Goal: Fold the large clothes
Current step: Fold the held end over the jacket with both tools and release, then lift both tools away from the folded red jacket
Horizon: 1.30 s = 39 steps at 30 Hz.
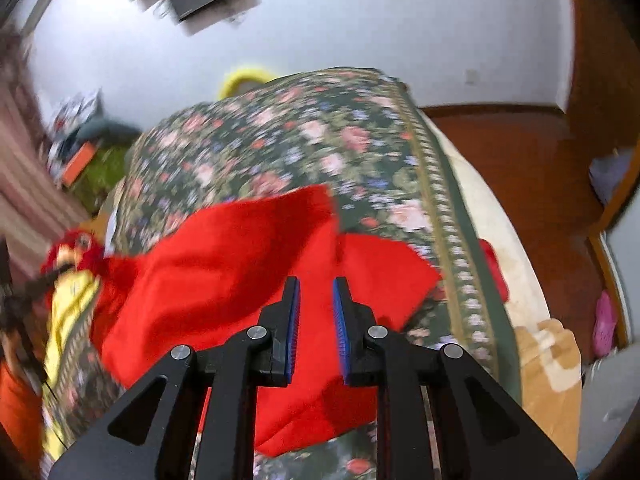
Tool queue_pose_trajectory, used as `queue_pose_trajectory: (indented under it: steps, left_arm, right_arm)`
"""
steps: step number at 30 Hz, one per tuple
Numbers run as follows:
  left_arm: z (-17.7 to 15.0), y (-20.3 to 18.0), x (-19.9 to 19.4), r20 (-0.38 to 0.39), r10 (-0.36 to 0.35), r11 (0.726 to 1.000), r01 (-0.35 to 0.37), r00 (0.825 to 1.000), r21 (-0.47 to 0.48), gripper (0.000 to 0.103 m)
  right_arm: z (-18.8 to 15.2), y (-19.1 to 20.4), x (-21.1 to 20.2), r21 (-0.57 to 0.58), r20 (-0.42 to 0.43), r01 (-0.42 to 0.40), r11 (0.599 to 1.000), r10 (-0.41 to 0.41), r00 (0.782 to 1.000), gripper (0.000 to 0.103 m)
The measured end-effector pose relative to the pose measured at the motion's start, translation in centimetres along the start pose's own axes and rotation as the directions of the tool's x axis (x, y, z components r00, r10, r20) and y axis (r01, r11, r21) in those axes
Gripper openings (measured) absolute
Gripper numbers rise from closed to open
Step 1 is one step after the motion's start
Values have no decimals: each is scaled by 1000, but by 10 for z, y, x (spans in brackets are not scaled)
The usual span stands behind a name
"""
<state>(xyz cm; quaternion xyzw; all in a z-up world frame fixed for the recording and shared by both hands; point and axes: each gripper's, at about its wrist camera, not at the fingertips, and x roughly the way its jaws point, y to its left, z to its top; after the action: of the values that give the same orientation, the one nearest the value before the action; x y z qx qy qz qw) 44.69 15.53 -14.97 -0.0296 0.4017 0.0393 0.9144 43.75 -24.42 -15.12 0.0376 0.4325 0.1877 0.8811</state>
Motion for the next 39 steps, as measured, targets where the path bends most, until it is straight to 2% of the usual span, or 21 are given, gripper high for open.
queue_pose_trajectory:
  steps: [3,7,9,13,15,17,19,20,22,23,25,26,28,32,34,39]
  left_arm:
    - [-3,-14,-10,-6,-72,997,72,997,11,38]
    - [-18,-44,-8,-56,-157,986,160,986,54,39]
    - [-27,-59,-1,-97,-191,977,199,977,73,39]
    - [-46,-84,18,-156,-207,966,228,966,126,39]
    - [-54,-90,30,-177,-194,965,220,965,144,39]
    - [-61,-91,43,-211,-194,965,225,958,135,40]
    - [-64,-87,58,-238,-208,967,236,949,96,44]
    - [-64,-83,65,-240,-209,970,232,948,69,46]
    - [-62,-76,76,-238,-202,976,216,950,32,47]
    - [-60,-72,81,-234,-191,980,199,953,10,47]
    - [-58,-67,89,-228,-181,983,182,957,-17,47]
    - [-58,-64,94,-228,-166,986,165,959,-22,47]
    - [-57,-57,100,-219,-125,992,122,968,-30,47]
    - [-58,-39,107,-203,-8,1000,4,979,-17,47]
    - [-59,-28,107,-201,39,999,-44,979,-21,47]
    - [-62,3,84,-161,90,993,-102,983,-67,47]
  right_arm:
    - [-6,39,9,-101,-20,-44,994,43,999,15]
    - [-18,93,27,-228,-52,-109,967,100,994,17]
    - [-23,111,39,-254,-81,-147,956,130,988,20]
    - [-31,131,69,-262,-143,-201,944,168,975,24]
    - [-32,131,79,-273,-142,-165,948,130,981,27]
    - [-28,120,89,-284,-113,-55,957,23,993,31]
    - [-22,104,91,-254,-66,39,966,-58,996,54]
    - [-19,90,92,-224,-40,108,969,-119,992,54]
    - [-14,62,97,-177,-43,199,964,-210,977,54]
    - [-14,41,101,-136,-74,199,971,-210,975,54]
    - [-16,6,102,-28,-113,128,991,-131,985,56]
    - [-20,-11,100,20,-121,133,991,-130,984,56]
    - [-28,-28,93,52,-116,92,994,-86,990,48]
    - [-40,-34,76,-16,-129,238,971,-238,963,51]
    - [-43,-37,69,-9,-145,233,973,-231,962,51]
    - [-44,-38,37,17,-125,198,980,-194,973,52]
